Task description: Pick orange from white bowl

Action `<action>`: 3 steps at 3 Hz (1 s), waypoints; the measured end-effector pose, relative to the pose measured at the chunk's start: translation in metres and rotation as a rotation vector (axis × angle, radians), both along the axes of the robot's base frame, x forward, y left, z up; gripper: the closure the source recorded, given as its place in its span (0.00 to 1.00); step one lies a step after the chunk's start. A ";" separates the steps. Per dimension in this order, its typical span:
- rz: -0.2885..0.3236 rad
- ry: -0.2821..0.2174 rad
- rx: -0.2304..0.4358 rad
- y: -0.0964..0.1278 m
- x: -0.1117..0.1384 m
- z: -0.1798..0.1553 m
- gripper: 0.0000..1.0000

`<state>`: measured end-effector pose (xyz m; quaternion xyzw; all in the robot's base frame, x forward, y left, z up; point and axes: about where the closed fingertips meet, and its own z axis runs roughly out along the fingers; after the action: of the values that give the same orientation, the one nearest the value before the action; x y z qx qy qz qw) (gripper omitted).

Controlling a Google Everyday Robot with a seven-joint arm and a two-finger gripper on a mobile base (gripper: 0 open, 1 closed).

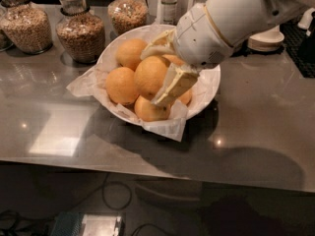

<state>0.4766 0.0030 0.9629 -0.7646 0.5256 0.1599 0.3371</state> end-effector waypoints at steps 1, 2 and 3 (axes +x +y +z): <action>0.045 -0.001 0.150 -0.004 -0.041 0.004 1.00; 0.079 -0.005 0.286 -0.007 -0.091 0.038 1.00; 0.110 -0.034 0.398 0.001 -0.136 0.086 1.00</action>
Offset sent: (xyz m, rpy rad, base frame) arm -0.1573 -0.0087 0.1029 0.5562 0.0271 0.1204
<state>0.3405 0.0041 1.0485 -0.7130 0.4352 0.2660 0.4811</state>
